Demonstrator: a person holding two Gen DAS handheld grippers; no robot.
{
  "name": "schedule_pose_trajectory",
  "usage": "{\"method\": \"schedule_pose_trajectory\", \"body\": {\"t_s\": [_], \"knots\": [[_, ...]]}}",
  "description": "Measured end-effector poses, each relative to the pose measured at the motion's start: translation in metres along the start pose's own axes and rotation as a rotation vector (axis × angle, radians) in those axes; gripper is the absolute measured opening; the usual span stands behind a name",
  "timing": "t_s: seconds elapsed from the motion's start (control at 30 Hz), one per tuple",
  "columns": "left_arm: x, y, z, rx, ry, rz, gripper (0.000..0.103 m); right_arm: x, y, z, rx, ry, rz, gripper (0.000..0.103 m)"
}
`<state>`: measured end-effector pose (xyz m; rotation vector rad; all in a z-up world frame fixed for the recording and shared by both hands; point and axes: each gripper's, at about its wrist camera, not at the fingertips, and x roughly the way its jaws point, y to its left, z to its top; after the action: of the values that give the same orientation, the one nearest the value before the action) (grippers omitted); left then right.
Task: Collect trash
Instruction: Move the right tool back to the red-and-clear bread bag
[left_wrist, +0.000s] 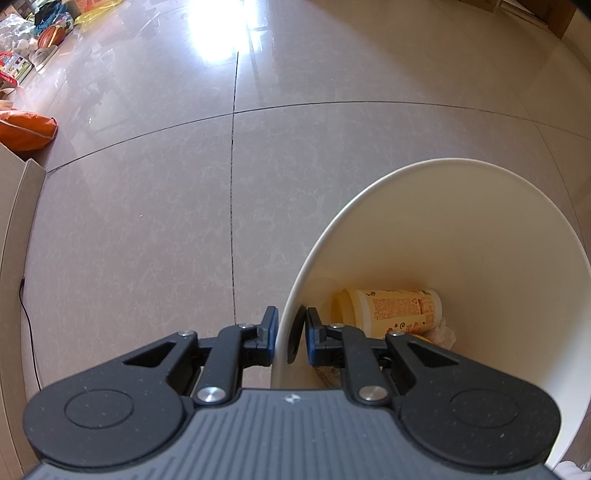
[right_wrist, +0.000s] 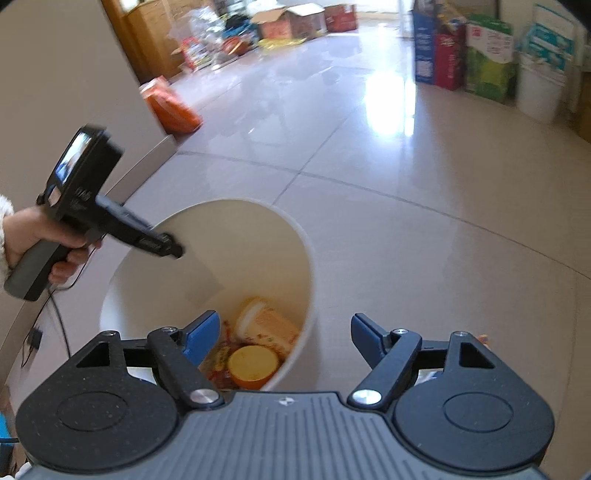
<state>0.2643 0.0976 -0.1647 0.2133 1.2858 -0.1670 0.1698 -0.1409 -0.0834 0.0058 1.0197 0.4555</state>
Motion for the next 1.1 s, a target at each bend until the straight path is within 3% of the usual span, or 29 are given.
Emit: {"method": "schedule_pose_trajectory", "body": {"t_s": [0.17, 0.33, 0.47, 0.7, 0.87, 1.1], "knots": [[0.0, 0.0, 0.0, 0.003, 0.002, -0.001, 0.014, -0.021, -0.041, -0.017, 0.063, -0.049, -0.103, 0.089], [-0.001, 0.001, 0.0, -0.001, 0.001, 0.001, 0.014, -0.024, -0.101, -0.056, 0.171, -0.052, -0.221, 0.093], [0.0, 0.001, -0.002, -0.008, -0.004, -0.003, 0.013, -0.012, -0.149, -0.104, 0.242, -0.062, -0.322, 0.097], [0.0, 0.003, 0.0, -0.017, 0.004, -0.005, 0.013, 0.029, -0.217, -0.195, 0.407, -0.004, -0.479, 0.097], [0.0, 0.005, 0.0, -0.024, 0.003, -0.006, 0.014, 0.057, -0.249, -0.237, 0.457, 0.053, -0.529, 0.097], [-0.001, 0.005, 0.0, -0.035, 0.0, -0.002, 0.014, 0.084, -0.281, -0.268, 0.549, 0.091, -0.54, 0.097]]}}
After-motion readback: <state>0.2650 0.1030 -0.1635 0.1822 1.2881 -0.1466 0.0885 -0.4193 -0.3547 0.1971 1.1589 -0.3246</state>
